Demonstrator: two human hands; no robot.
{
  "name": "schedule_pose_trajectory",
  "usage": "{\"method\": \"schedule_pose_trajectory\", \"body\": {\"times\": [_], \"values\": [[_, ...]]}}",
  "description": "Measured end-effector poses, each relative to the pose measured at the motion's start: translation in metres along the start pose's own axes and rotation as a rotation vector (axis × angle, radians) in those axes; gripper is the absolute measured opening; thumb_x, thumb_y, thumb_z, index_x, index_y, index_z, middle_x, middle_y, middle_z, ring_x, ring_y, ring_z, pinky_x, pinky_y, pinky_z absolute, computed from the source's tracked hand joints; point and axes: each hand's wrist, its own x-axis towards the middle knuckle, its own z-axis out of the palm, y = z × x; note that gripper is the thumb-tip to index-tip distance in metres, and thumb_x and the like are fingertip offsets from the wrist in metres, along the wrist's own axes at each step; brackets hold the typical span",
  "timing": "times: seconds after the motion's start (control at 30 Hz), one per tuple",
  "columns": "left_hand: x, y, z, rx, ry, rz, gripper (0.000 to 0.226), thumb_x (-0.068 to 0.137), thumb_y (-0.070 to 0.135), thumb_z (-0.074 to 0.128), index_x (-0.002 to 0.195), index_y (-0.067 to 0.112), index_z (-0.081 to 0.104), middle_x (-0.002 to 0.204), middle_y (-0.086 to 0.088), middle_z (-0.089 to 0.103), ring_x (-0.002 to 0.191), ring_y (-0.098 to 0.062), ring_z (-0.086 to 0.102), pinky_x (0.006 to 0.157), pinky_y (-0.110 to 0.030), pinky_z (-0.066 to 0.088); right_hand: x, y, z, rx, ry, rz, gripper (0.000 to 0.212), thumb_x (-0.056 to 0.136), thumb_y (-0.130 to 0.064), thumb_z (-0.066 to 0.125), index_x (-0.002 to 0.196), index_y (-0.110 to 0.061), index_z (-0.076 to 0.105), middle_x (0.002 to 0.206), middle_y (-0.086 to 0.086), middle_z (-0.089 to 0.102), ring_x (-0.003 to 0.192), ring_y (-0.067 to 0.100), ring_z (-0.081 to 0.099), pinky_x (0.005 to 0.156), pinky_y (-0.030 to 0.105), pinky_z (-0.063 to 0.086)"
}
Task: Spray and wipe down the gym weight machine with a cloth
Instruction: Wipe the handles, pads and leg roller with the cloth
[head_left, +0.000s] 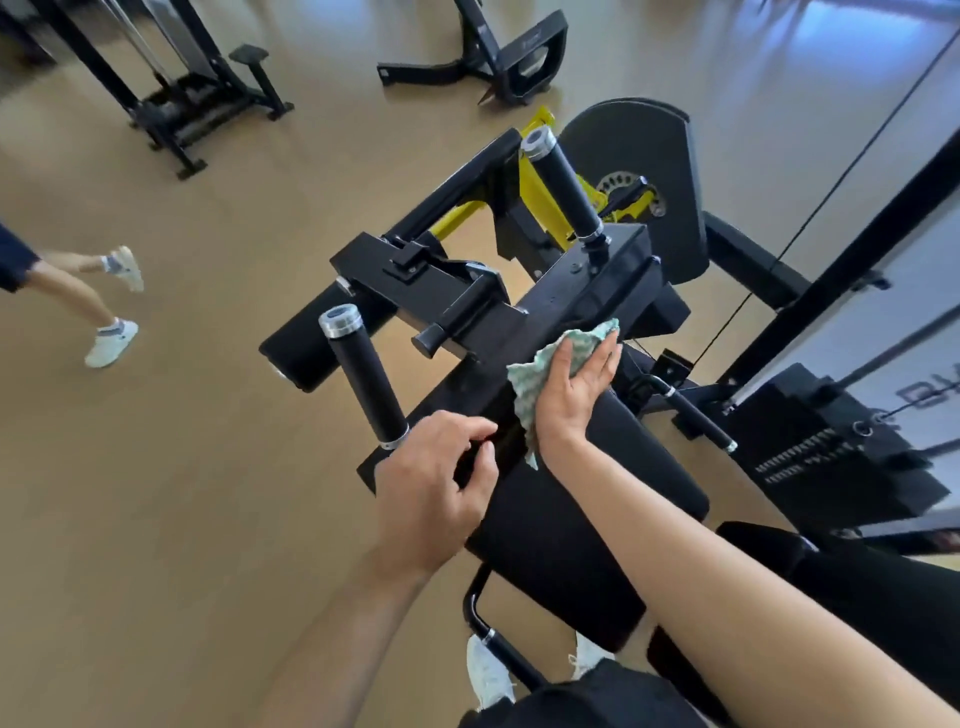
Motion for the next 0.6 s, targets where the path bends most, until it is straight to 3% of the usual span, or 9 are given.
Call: {"method": "schedule_pose_trajectory", "body": {"times": [0.07, 0.13, 0.23, 0.33, 0.43, 0.5, 0.6], "values": [[0.029, -0.002, 0.011, 0.055, -0.091, 0.038, 0.024, 0.09, 0.023, 0.065, 0.112, 0.017, 0.072, 0.116, 0.004, 0.069, 0.106, -0.015, 0.064, 0.093, -0.032, 0.054, 0.031, -0.007, -0.006, 0.021, 0.015, 0.005, 0.07, 0.109, -0.047, 0.038, 0.165, -0.029, 0.001, 0.173, -0.004, -0.007, 0.158, 0.016, 0.007, 0.109, 0.024, 0.015], [0.056, -0.009, 0.025, 0.094, -0.221, 0.01, 0.038, 0.09, 0.03, 0.067, 0.126, 0.018, 0.068, 0.137, 0.0, 0.062, 0.126, -0.02, 0.055, 0.109, -0.035, 0.046, 0.061, -0.013, -0.012, 0.025, 0.02, 0.023, 0.071, 0.109, -0.049, 0.037, 0.165, -0.03, -0.001, 0.173, -0.003, -0.008, 0.158, 0.019, 0.008, 0.119, 0.033, 0.016], [0.086, -0.022, 0.044, 0.18, -0.407, -0.021, 0.06, 0.093, 0.038, 0.068, 0.148, 0.021, 0.053, 0.16, -0.003, 0.041, 0.148, -0.023, 0.033, 0.121, -0.039, 0.028, 0.101, -0.022, -0.019, 0.038, 0.033, 0.069, 0.071, 0.108, -0.053, 0.037, 0.164, -0.033, -0.002, 0.173, 0.001, -0.008, 0.159, 0.024, 0.011, 0.124, 0.044, 0.016], [0.096, -0.027, 0.057, 0.189, -0.462, -0.063, 0.067, 0.092, 0.048, 0.062, 0.154, 0.027, 0.045, 0.164, 0.002, 0.035, 0.152, -0.021, 0.027, 0.121, -0.044, 0.023, 0.135, -0.029, -0.025, 0.062, 0.06, 0.108, 0.071, 0.106, -0.057, 0.037, 0.164, -0.035, 0.002, 0.173, 0.004, 0.001, 0.157, 0.029, 0.017, 0.124, 0.049, 0.02], [0.096, -0.028, 0.06, 0.203, -0.416, -0.074, 0.065, 0.09, 0.051, 0.063, 0.151, 0.03, 0.05, 0.16, 0.007, 0.042, 0.149, -0.016, 0.032, 0.116, -0.037, 0.023, 0.156, -0.033, -0.028, 0.106, 0.065, 0.157, 0.069, 0.104, -0.062, 0.037, 0.163, -0.038, 0.011, 0.166, 0.006, 0.026, 0.147, 0.033, 0.037, 0.121, 0.049, 0.031], [0.096, -0.028, 0.06, 0.211, -0.397, -0.081, 0.064, 0.089, 0.053, 0.062, 0.149, 0.031, 0.051, 0.159, 0.009, 0.044, 0.148, -0.014, 0.034, 0.115, -0.036, 0.025, 0.159, -0.033, -0.029, 0.15, 0.066, 0.17, 0.069, 0.102, -0.064, 0.039, 0.163, -0.039, 0.015, 0.159, 0.006, 0.041, 0.141, 0.031, 0.047, 0.116, 0.044, 0.037], [0.097, -0.025, 0.06, 0.204, -0.389, -0.095, 0.063, 0.09, 0.053, 0.064, 0.148, 0.033, 0.052, 0.158, 0.011, 0.045, 0.148, -0.013, 0.034, 0.116, -0.036, 0.025, 0.155, -0.032, -0.03, 0.214, 0.076, 0.182, 0.071, 0.102, -0.063, 0.044, 0.162, -0.039, 0.016, 0.155, 0.002, 0.048, 0.134, 0.026, 0.051, 0.102, 0.033, 0.039]]}}
